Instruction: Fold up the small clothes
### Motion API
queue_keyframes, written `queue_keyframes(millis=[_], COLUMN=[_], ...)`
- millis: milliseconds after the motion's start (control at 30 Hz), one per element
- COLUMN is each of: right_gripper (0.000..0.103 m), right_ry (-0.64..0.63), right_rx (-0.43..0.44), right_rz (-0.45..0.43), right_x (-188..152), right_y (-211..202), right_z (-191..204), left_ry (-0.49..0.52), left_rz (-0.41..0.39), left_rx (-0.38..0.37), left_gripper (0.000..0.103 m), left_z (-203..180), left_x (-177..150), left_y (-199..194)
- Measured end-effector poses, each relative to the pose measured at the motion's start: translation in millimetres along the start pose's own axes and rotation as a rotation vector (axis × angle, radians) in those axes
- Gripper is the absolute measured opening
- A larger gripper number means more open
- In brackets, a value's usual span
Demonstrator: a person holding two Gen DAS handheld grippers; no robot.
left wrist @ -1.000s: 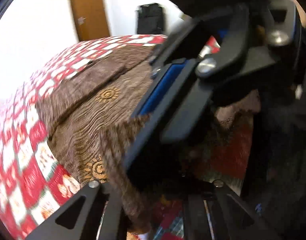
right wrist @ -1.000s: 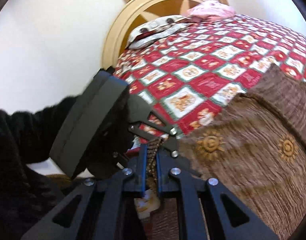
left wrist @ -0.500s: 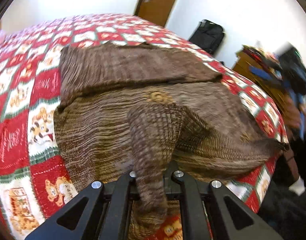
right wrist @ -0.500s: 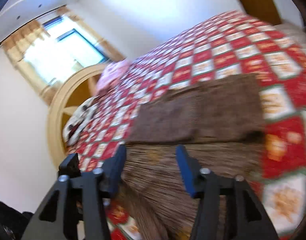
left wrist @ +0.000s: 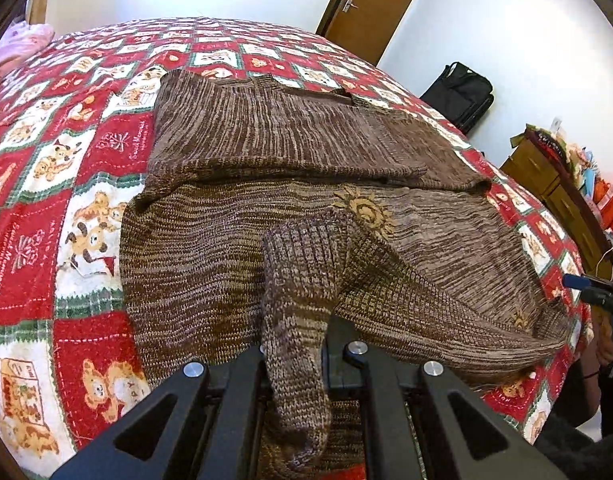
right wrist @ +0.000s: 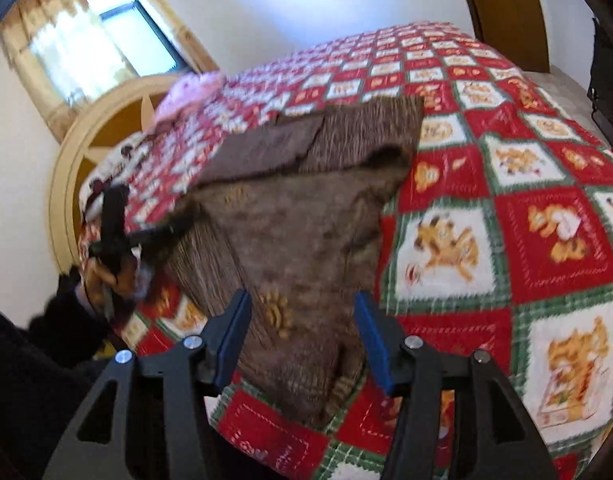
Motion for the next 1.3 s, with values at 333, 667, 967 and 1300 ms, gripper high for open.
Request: queue_keyframes(millis=[333, 667, 967, 1300], right_gripper=[0.01, 0.008, 0.013, 0.063], right_ry=[-0.101, -0.091, -0.035, 0.072], right_rx=[-0.087, -0.053, -0.13, -0.138], right_rz=[0.13, -0.011, -0.174, -0.047], right_x=[-36.0, 4.1, 66.5, 10.4], right_y=[32.7, -6.4, -34.6, -1.0], right_z=[10.0, 18.2, 16.8, -10.8], left_ry=[0.078, 0.044, 0.046, 0.02], left_rz=[0.029, -0.107, -0.181, -0.169], left_rx=[0.023, -0.056, -0.04, -0.016], left_gripper=[0.005, 0.003, 0.003, 0.003], left_z=[-6.5, -10.6, -14.8, -7.0], left_x=[2.6, 10.4, 30.2, 11.8], left_y=[1.5, -33.1, -53.0, -47.1])
Point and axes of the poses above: each gripper's, at about its wrist camera, not at the fingertips, and y roughly the way its jaws point, z to its left, x to its top, the point moved 3 cm from there along y, roughly the way its jaws point, and after that the axes turned 2 degrees about y, right-handed, at the moved point
